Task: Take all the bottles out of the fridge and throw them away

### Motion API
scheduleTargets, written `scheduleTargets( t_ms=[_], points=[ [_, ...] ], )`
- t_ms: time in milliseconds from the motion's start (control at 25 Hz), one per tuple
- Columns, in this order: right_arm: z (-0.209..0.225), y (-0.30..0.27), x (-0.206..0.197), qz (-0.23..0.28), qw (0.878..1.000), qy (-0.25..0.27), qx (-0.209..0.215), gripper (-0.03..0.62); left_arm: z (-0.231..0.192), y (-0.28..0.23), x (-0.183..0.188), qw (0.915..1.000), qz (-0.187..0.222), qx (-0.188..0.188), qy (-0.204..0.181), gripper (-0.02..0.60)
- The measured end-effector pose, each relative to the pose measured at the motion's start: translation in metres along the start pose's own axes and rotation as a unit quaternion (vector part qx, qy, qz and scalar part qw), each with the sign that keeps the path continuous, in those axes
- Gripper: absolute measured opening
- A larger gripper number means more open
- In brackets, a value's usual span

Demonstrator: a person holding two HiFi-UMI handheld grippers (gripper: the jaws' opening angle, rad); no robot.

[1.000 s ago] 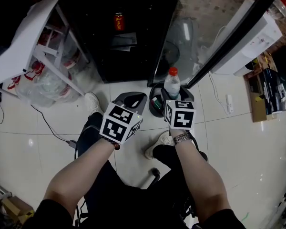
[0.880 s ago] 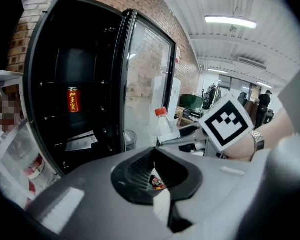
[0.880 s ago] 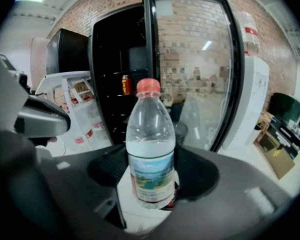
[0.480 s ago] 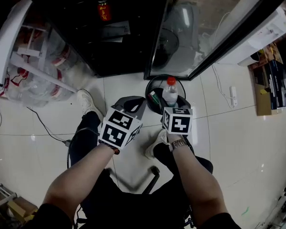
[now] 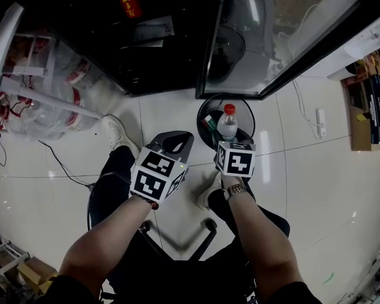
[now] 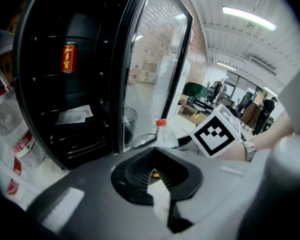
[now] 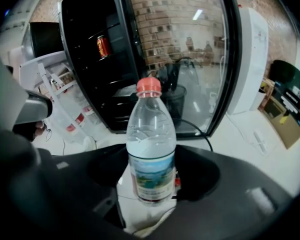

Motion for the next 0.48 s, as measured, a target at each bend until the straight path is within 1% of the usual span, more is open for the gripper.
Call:
scheduleTargets(
  t_ms=[200, 280, 320, 360, 400, 480],
  points=[
    [0.010, -0.008, -0.021, -0.031, 0.999, -0.029, -0.015, 0.296, -0.005, -0.001, -0.001, 1.0000, -0.001, 0.003, 0.003, 0.003],
    [0.012, -0.008, -0.025, -0.025, 0.999, -0.027, -0.021, 0.285, -0.006, 0.000, -0.001, 1.0000, 0.000, 0.004, 0.004, 0.004],
    [0.011, -0.006, -0.021, -0.010, 0.999, -0.021, -0.024, 0.255, -0.007, 0.001, -0.002, 1.0000, 0.000, 0.004, 0.005, 0.005],
    [0.009, -0.004, -0.014, 0.008, 1.000, -0.013, -0.027, 0.143, -0.008, 0.001, -0.003, 1.0000, 0.000, 0.005, 0.006, 0.003],
    [0.006, -0.002, -0.006, 0.026, 0.999, -0.007, -0.029, 0.093, -0.008, 0.001, -0.003, 1.0000, 0.000, 0.006, 0.006, 0.005],
    [0.001, 0.002, 0.008, 0.046, 0.999, -0.005, -0.024, 0.092, -0.008, 0.003, -0.004, 0.9999, 0.001, 0.007, 0.008, 0.005]
  ],
)
Point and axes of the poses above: the fingertips, and each gripper's own axes: y backward along the fingers, z to its right, x out of its top, the point moved 8 cm from there along y, backward along the fingers, and after that the axes turned 7 degrees about -y, right-handed, at the moved point
